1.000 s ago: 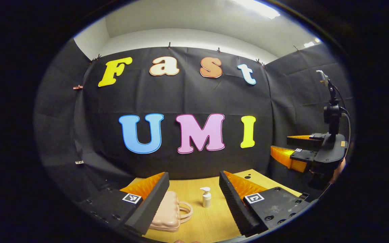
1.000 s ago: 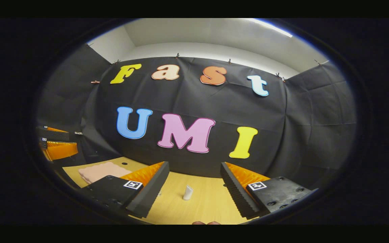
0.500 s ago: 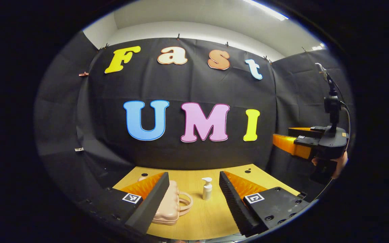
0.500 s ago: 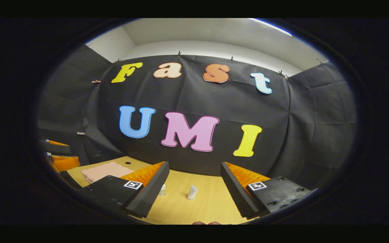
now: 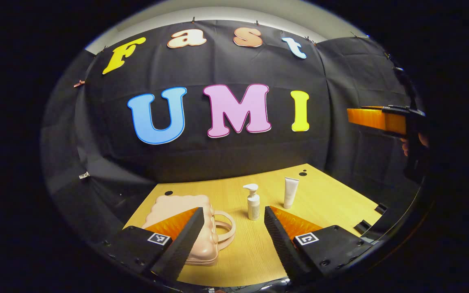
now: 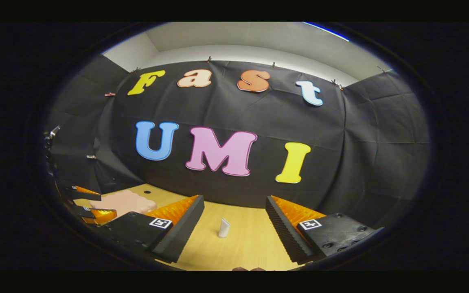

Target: First open the suitcase, pack the skin care products into it, and then close the suitcase.

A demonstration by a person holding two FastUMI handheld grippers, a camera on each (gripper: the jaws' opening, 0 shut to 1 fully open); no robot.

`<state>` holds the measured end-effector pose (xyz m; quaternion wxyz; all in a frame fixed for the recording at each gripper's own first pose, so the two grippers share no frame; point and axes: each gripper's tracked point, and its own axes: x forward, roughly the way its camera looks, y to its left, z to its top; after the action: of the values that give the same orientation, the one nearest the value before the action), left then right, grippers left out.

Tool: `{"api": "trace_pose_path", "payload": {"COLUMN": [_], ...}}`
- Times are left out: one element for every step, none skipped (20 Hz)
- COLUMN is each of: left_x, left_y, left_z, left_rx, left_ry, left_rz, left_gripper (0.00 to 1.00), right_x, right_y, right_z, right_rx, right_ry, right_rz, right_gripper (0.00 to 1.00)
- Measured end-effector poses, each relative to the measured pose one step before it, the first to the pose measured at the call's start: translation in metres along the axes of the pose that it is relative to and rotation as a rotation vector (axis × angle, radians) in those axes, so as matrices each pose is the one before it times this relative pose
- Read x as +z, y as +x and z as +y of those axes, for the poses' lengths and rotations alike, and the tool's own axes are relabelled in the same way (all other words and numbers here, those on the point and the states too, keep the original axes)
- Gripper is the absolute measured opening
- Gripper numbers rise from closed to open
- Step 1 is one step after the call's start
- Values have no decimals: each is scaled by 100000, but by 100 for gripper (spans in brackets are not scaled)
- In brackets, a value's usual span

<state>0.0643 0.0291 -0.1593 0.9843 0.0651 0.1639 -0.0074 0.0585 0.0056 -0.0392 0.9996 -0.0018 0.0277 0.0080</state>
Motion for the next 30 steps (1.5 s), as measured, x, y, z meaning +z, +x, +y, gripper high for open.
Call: {"api": "trace_pose_path", "payload": {"left_x": [-612,-594,-798,-418,-414,-516,-841,-741,-938,-729,-636,-560,-779,-497,-311,-151,-378,-222,-348,-345,-228,-430,-457,-406,113,497,393,484,501,518], "left_y": [1712,1683,1831,1648,1600,1555,1571,1526,1636,1281,912,1056,1080,930,843,822,827,835,868,782,636,608,444,455,-51,-573,-615,-566,-745,-957], "left_z": [-151,92,-124,-229,-155,-201,-121,-8,150,90,-192,-310,-241,-44,-48,314,326,509,397,-8,-84,-475,-104,-1014,-104,-222,-58,-27,106,278], "left_rx": [765,1803,1311,761,1067,338,1056,1547,1925,1463,441,236,793,1135,1395,2790,2371,3229,2034,384,-355,-2326,-1005,-6725,-1689,-3085,-2418,-2608,-2284,-1371], "left_ry": [-10,-740,-1174,-1107,-1104,-552,178,1012,898,-327,-1807,-2903,-2066,-423,1465,2866,3014,2824,2097,459,-498,-750,-710,-1119,1757,46,-612,-1185,-1291,-1456], "left_rz": [1791,2599,3407,2240,2010,2471,3041,3307,4288,4141,3442,3080,4158,3158,1961,1910,2466,2390,2410,2200,2115,2138,2217,3078,213,291,693,115,141,-112], "left_gripper": [94,94,94,94,94,94,94,94,94,94,94,95,95,95,95,95,96,98,97,96,94,92,81,50,18,14,12,11,11,10], "right_x": [-732,-784,-1009,-615,-428,-622,-669,-589,-683,-779,-691,-346,-356,-203,-278,-486,-524,-378,-28,232,452,233,280,297,200,219,214,76,181,309], "right_y": [898,1074,1005,1191,1183,1259,1056,1152,1052,871,563,328,108,-29,15,66,72,80,-136,-254,-173,-150,-127,-368,-426,-319,-170,-111,-24,-85], "right_z": [-643,-807,-839,-827,-969,-943,-770,-657,-554,-403,-294,-532,-590,-694,-762,-721,-748,-715,-415,-375,-131,-137,14,317,353,264,419,356,480,407], "right_rx": [69,-255,78,-27,-635,-841,-373,152,312,905,866,63,-599,-936,-1252,-1480,-2109,-2363,-1481,-1199,-1103,-1361,-1035,-188,-421,-648,-825,-677,-559,-322], "right_ry": [-1259,-1257,-568,108,443,342,179,255,314,676,780,143,-172,-93,73,105,-118,-184,576,697,-432,-932,-964,-243,147,-272,-866,-1019,-638,30], "right_rz": [802,2008,2808,1137,680,1543,1622,833,1244,2035,2027,895,818,67,79,852,1784,1826,735,-349,-916,-346,-150,290,506,-263,-100,283,167,-324], "right_gripper": [97,96,97,97,97,97,95,97,97,97,97,99,97,97,97,97,97,97,97,97,97,96,97,97,97,97,97,96,97,97]}}
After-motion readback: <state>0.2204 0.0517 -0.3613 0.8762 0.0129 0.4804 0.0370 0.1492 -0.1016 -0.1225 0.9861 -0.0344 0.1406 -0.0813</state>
